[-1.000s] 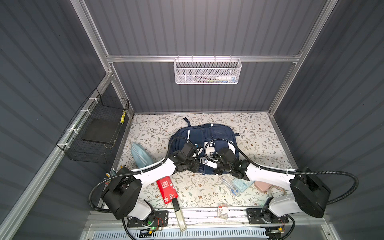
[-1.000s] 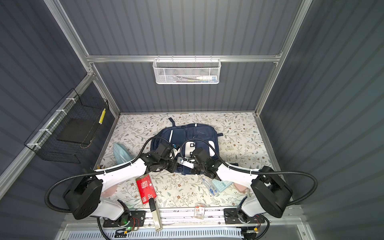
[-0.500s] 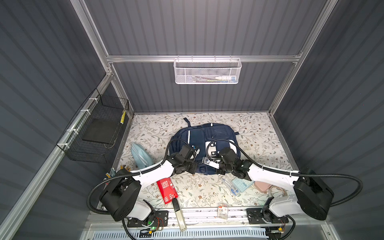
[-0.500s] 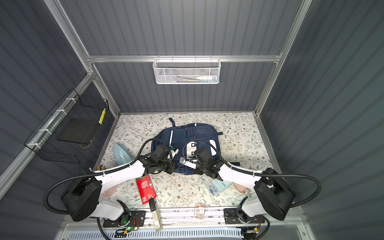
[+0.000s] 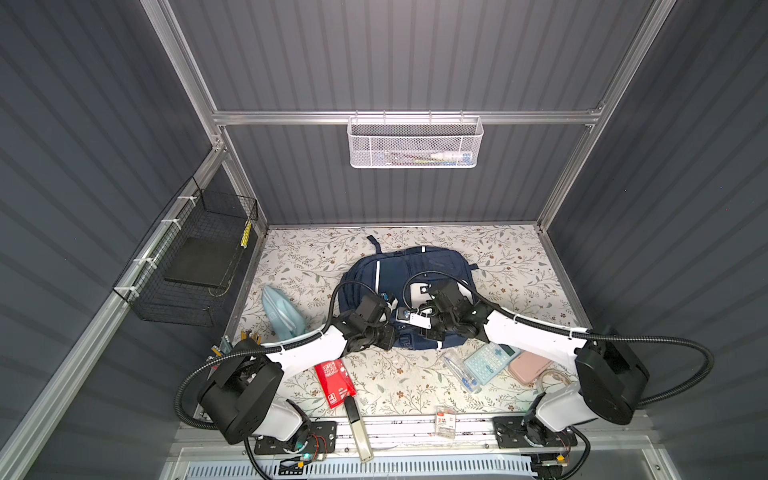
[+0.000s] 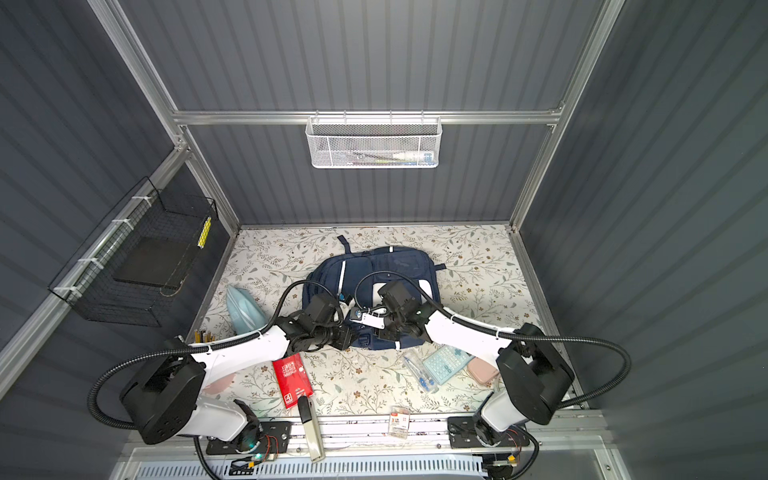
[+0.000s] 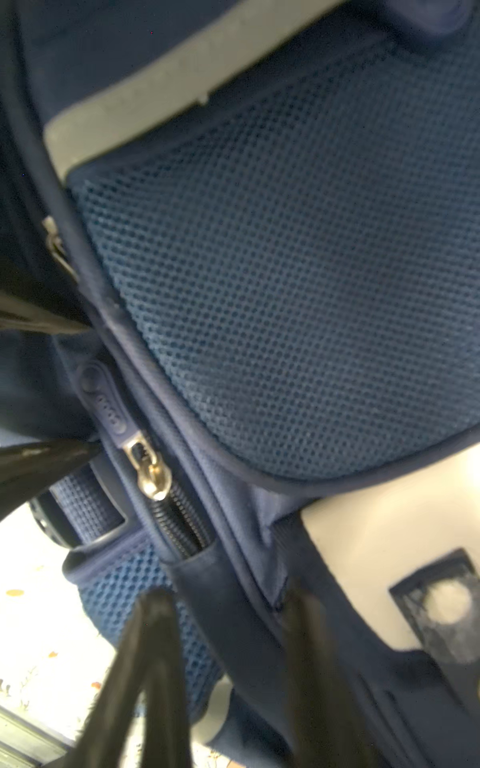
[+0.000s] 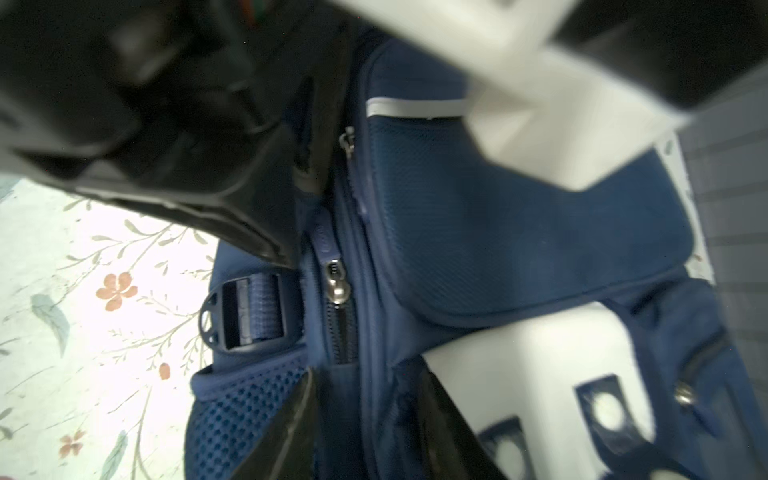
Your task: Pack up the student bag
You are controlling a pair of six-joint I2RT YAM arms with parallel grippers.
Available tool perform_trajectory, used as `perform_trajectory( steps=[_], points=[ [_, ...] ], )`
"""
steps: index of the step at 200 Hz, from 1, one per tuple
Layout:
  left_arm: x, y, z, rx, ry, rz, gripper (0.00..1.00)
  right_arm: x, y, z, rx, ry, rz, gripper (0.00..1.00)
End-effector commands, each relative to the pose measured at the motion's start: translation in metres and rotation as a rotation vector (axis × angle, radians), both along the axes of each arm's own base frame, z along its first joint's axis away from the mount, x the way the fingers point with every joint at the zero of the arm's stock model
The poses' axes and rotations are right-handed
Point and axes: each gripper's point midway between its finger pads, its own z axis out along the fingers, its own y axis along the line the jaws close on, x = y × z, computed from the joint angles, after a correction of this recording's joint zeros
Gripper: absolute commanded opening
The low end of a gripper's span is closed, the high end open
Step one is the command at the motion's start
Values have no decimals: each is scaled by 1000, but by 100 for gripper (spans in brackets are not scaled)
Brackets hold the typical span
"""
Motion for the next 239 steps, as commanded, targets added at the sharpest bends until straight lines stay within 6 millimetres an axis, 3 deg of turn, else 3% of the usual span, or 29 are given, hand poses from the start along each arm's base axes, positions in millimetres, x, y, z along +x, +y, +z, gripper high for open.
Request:
perform_trajectory(
  steps=[1,50,78,88,101,112,140,178,199,239],
  points=[
    [5,0,-2,9,-27,5,42,-8,4,-12,-14,64,39,41],
    [1,4,-6,2,-11,21,41,11,-7,-44,-142,37,-28,32],
    [3,8,0,-8,-13,37,41,8,-2,-34,-85,64,-39,35],
    [3,9,3,-21,-10,39,41,11,-3,-32,-89,66,-57,30],
    [6,11,10,-64,1,50,41,21,-14,-43,-176,39,-89,7],
    [9,11,21,-146,25,54,41,25,-21,-49,-211,32,-95,0],
    [8,-2,50,-310,55,3,41,28,-12,-22,-81,-41,-89,0],
    [11,-16,54,-414,109,19,45,30,-1,16,69,-133,-80,0],
    [8,-34,64,-519,138,-43,46,26,2,20,95,-141,-62,0],
    [10,-40,47,-491,190,-43,53,25,2,20,106,-166,-71,0]
  ],
)
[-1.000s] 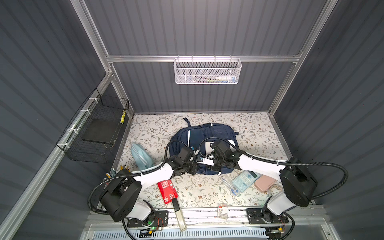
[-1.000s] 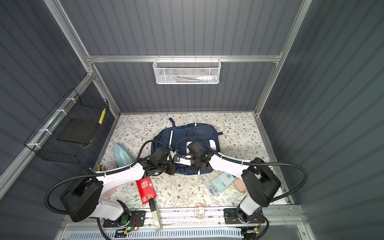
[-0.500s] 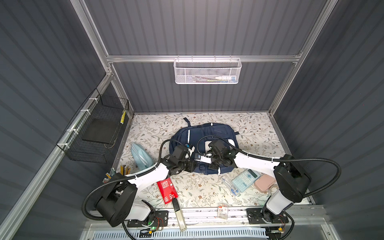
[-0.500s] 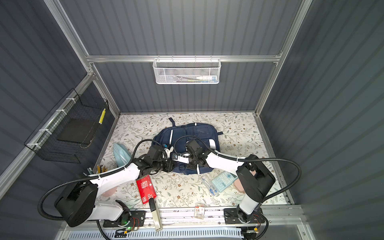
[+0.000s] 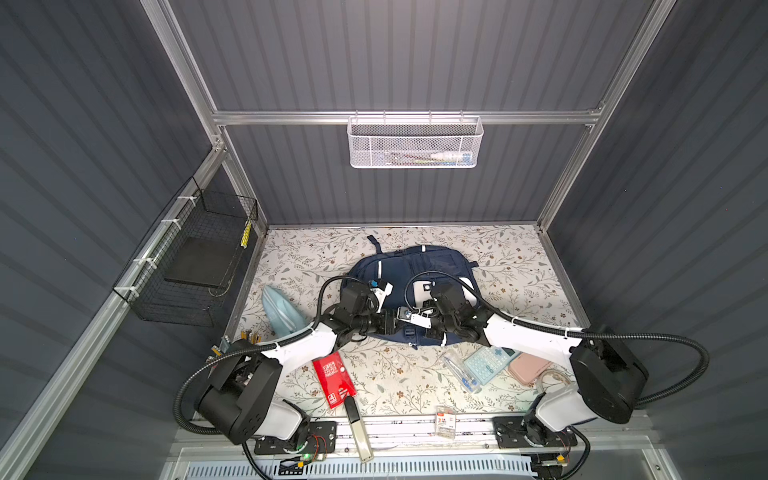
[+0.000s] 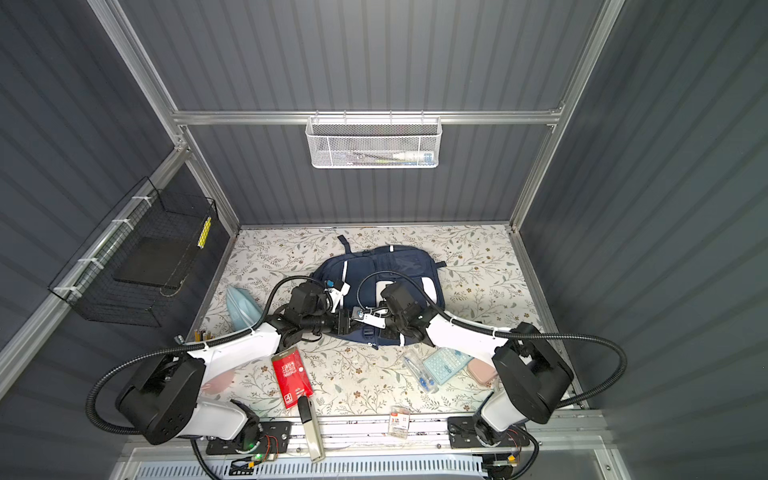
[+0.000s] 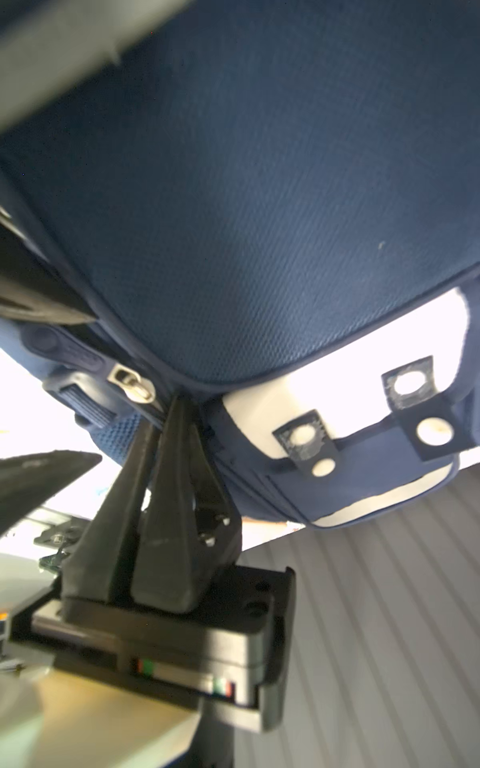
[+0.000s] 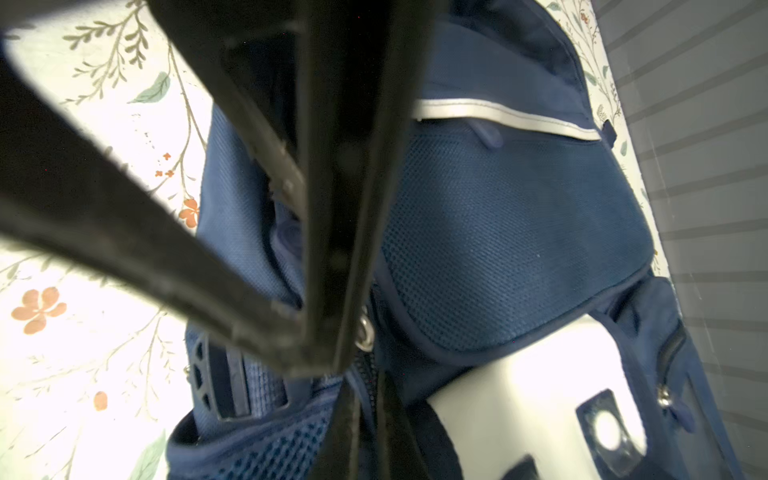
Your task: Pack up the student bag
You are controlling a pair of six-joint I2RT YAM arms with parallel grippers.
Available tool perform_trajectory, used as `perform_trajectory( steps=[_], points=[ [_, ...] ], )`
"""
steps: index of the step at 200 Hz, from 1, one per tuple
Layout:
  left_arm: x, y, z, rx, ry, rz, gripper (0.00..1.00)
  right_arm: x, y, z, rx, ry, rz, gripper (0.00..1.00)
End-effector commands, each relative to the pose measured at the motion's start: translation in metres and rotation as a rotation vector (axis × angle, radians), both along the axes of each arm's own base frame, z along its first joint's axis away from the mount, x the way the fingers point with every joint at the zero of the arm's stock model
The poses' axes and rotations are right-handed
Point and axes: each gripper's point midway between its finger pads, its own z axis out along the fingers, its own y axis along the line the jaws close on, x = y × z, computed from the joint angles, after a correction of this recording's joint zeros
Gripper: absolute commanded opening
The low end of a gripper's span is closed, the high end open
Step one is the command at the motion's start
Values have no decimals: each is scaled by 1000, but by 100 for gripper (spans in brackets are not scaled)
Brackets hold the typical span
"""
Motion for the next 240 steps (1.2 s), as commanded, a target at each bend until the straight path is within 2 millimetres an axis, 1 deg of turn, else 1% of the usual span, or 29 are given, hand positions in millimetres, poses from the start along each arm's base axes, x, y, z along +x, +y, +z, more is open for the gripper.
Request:
perform_trajectory(
  steps=[1,12,25,31,46,55,60,71,84,88,113,134,171,181,184,188,192,194,196,211,214,230,240],
  points=[
    [-2,-10,-2,-20,30,-39,53,6,5,18,61,-55,-17,0],
    [-2,-7,-12,60,22,-33,54,5,6,18,68,-55,-19,0],
    [1,9,-27,243,-40,13,54,5,5,17,68,-52,-26,0],
    [2,15,-30,307,-75,23,55,5,5,18,74,-53,-28,0],
    [3,21,-36,359,-120,18,54,3,5,20,99,-62,-24,0],
    [3,22,-42,376,-134,3,48,1,7,22,116,-60,-17,0],
    [3,20,-43,377,-136,-10,45,0,8,24,125,-57,-13,0],
    [2,13,-42,346,-149,-38,44,-2,10,24,134,-40,-7,0],
    [1,1,-35,318,-185,-64,31,-4,11,23,136,-28,-2,0],
    [2,-1,-33,323,-200,-69,29,-6,11,22,136,-25,0,0],
    [7,-10,-22,312,-240,-83,30,-11,11,18,140,-9,12,0],
    [11,-18,-21,297,-249,-110,31,-17,10,14,140,8,14,0],
    [11,-33,-22,243,-249,-148,32,-26,6,9,149,23,21,0],
    [5,-39,-18,205,-244,-189,30,-27,4,7,140,19,25,0],
    [5,-40,-17,200,-246,-191,28,-27,3,6,136,17,27,0],
    [5,-41,-16,198,-251,-189,21,-27,2,5,130,16,25,0],
    [6,-41,-14,197,-253,-189,10,-26,1,5,125,10,21,0],
    [5,-41,-14,198,-251,-190,3,-26,1,4,122,10,19,0],
    [5,-41,-15,200,-250,-189,0,-26,0,4,119,8,17,0],
    [7,-35,-18,244,-241,-172,0,-23,-4,3,105,-6,4,0],
    [12,-30,-20,277,-247,-144,0,-23,-5,3,102,-9,1,0],
    [21,-12,-26,366,-226,-55,0,-19,-9,1,82,-28,-16,0],
    [22,-3,-28,399,-212,-22,0,-16,-13,0,67,-40,-29,0]
  ],
)
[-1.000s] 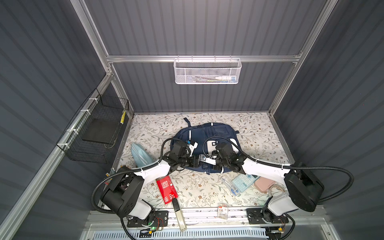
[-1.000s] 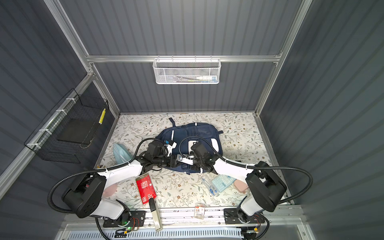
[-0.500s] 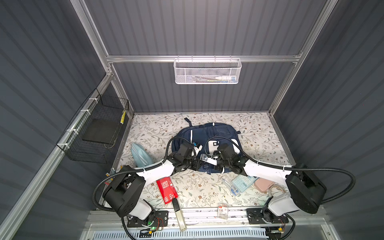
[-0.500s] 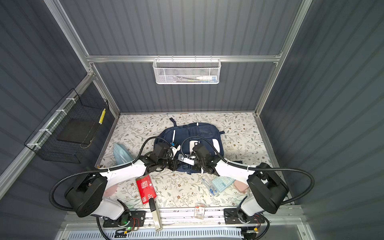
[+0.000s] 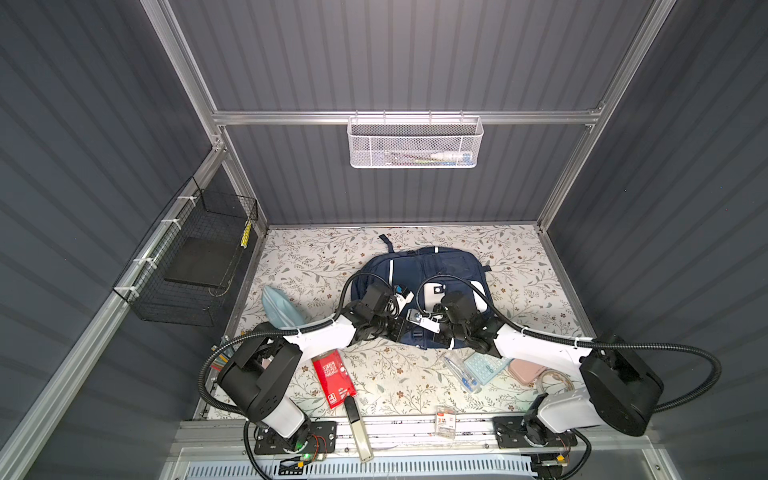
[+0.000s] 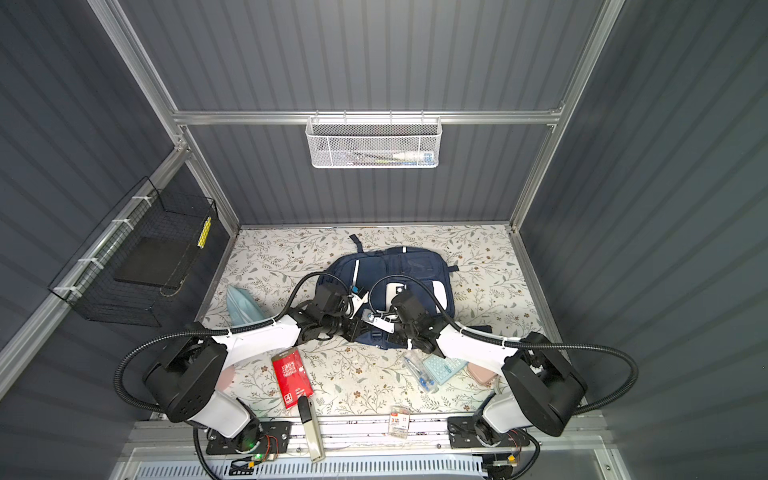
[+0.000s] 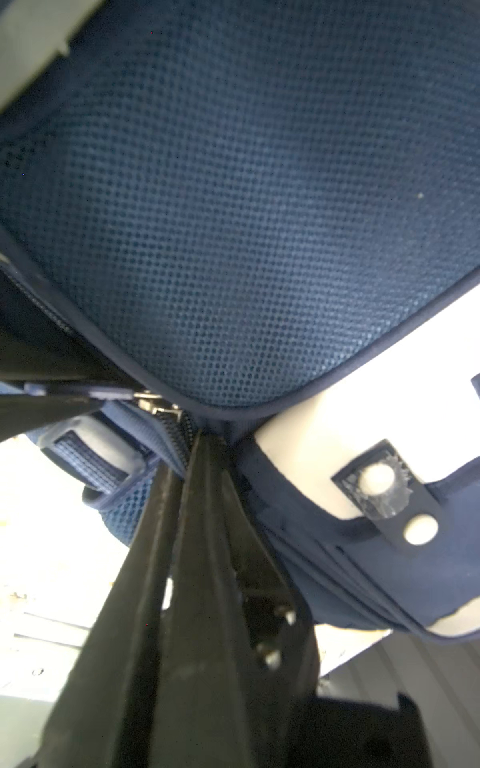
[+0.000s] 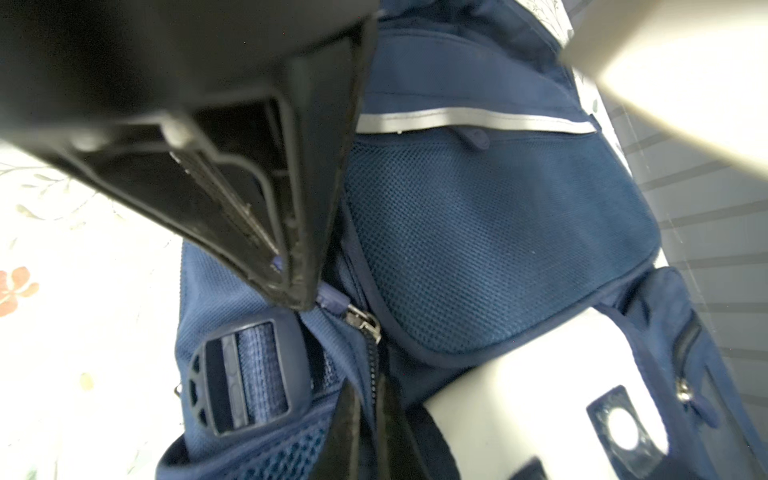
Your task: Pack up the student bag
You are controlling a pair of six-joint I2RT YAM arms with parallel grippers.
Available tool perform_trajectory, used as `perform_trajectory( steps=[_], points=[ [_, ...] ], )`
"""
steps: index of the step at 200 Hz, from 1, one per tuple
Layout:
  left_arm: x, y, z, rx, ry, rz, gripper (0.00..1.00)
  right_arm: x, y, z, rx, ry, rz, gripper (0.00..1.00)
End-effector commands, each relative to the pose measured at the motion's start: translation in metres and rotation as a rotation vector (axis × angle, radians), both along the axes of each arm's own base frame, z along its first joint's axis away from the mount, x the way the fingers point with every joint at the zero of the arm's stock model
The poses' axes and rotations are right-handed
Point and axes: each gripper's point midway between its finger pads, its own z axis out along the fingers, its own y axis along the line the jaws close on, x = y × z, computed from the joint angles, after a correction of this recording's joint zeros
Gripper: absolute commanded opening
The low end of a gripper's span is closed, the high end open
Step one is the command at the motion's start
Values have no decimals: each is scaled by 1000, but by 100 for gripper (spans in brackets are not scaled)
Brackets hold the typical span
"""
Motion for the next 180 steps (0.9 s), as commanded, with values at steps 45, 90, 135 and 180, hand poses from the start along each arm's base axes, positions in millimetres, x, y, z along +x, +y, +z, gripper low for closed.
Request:
perform_trajectory(
  steps=[45,90,135,180],
  points=[
    [19,23,31,-6,11,225,0,-5,4,1,-12,-27,38,0],
    [29,80,0,205,111,425,0,1,-6,3,-28,-73,-13,0],
    [23,100,-6,282,117,451,0,20,-16,16,-12,-111,-92,0],
    [12,56,48,-1,94,301,0,-20,13,53,196,81,94,49]
  ],
)
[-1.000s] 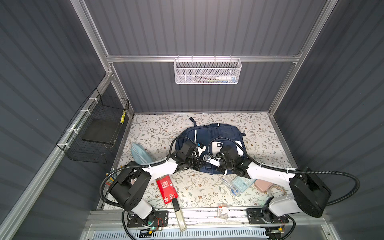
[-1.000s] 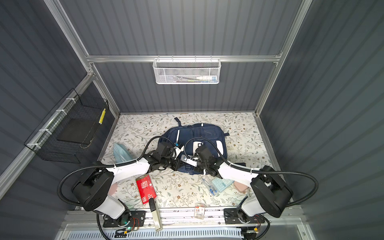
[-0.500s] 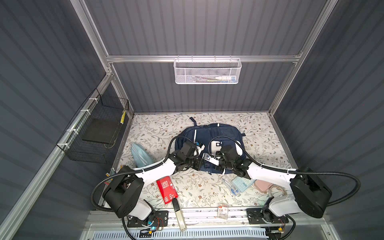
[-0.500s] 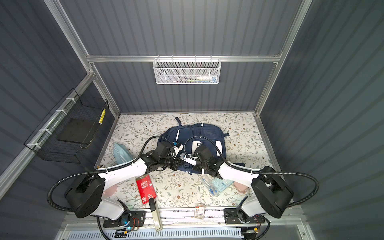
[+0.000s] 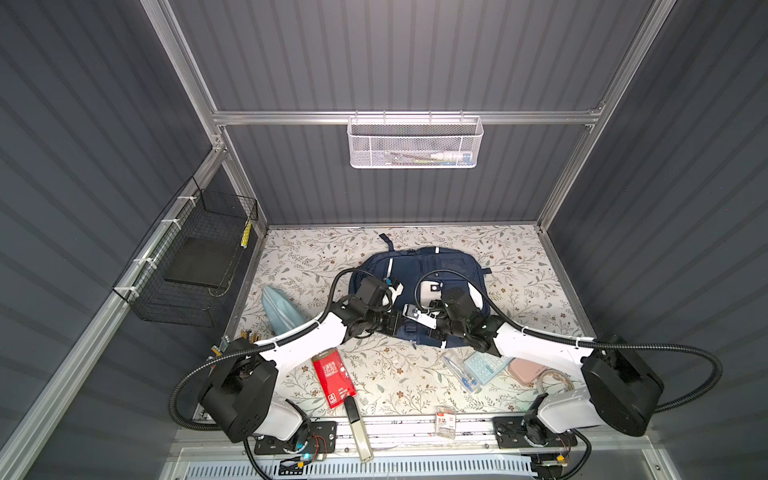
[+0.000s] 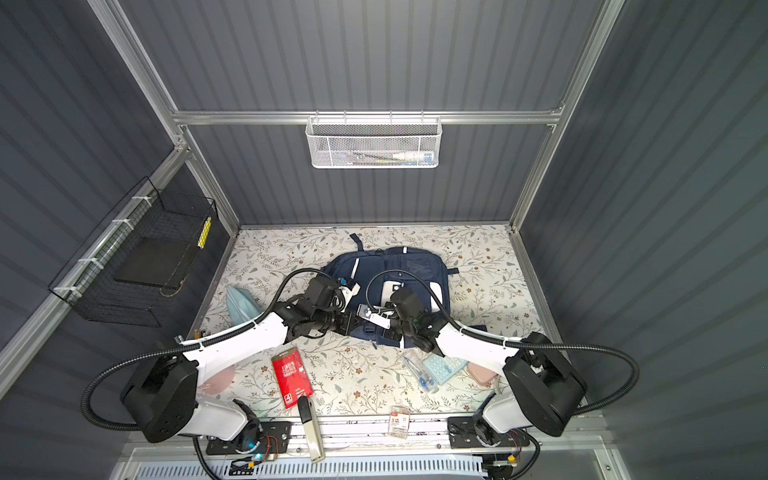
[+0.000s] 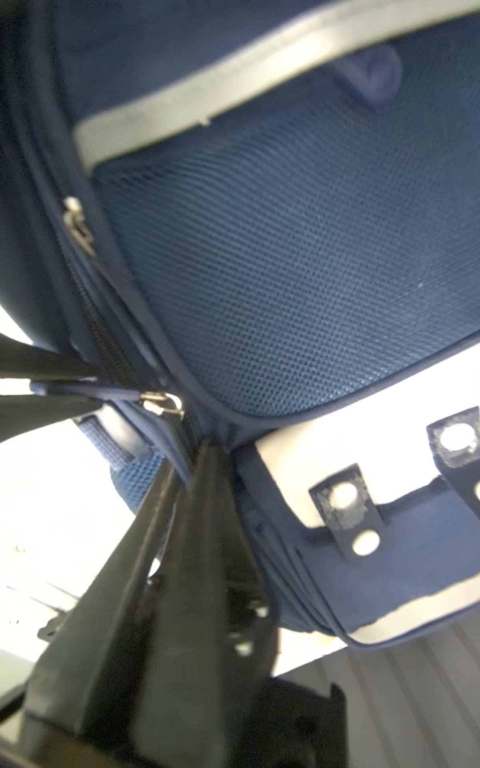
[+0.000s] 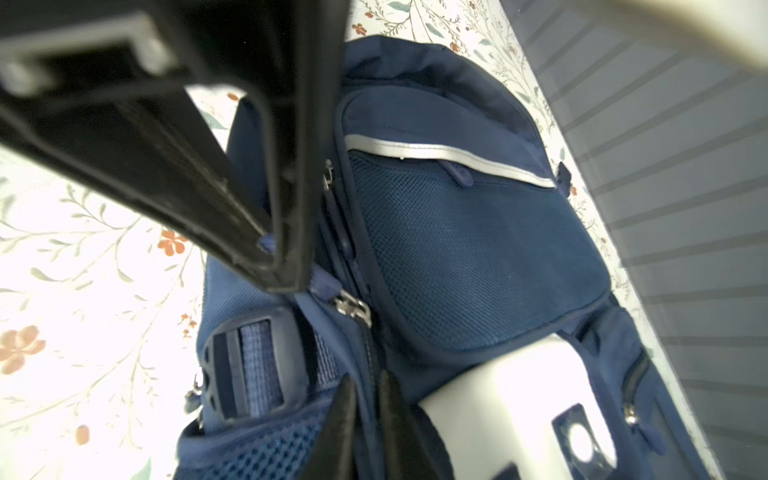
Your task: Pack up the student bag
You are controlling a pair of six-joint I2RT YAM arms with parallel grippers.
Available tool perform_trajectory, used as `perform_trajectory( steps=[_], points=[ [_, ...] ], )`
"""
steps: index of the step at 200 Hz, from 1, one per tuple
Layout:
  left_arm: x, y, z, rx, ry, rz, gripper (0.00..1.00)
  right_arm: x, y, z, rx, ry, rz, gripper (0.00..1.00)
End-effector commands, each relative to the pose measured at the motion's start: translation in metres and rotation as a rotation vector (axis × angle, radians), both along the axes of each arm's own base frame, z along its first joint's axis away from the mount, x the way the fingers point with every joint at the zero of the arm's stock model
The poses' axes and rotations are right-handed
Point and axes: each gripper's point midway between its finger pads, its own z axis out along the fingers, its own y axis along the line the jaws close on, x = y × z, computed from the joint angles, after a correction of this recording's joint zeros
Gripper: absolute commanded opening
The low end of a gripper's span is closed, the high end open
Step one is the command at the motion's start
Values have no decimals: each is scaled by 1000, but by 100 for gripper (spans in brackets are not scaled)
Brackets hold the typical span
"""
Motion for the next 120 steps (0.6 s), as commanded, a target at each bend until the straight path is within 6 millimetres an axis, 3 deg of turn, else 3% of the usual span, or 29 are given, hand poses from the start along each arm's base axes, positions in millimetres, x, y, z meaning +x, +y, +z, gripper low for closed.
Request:
perform_trajectory(
  steps=[1,15,31,57,96,120],
  points=[
    [7,22,11,-19,13,103,0,-26,0,26,109,105,64,49],
    [6,16,22,-52,-21,75,0,-36,2,43,180,138,96,54],
    [4,10,28,-57,-50,42,0,-31,-8,46,161,155,77,54],
    [1,4,31,-71,-64,-1,0,-6,-24,27,6,199,-1,51],
    [-7,0,37,-77,-88,-42,0,8,-5,8,-57,298,0,50],
    [-12,-4,37,-108,-78,-60,0,11,11,-13,-177,176,11,55]
  ],
)
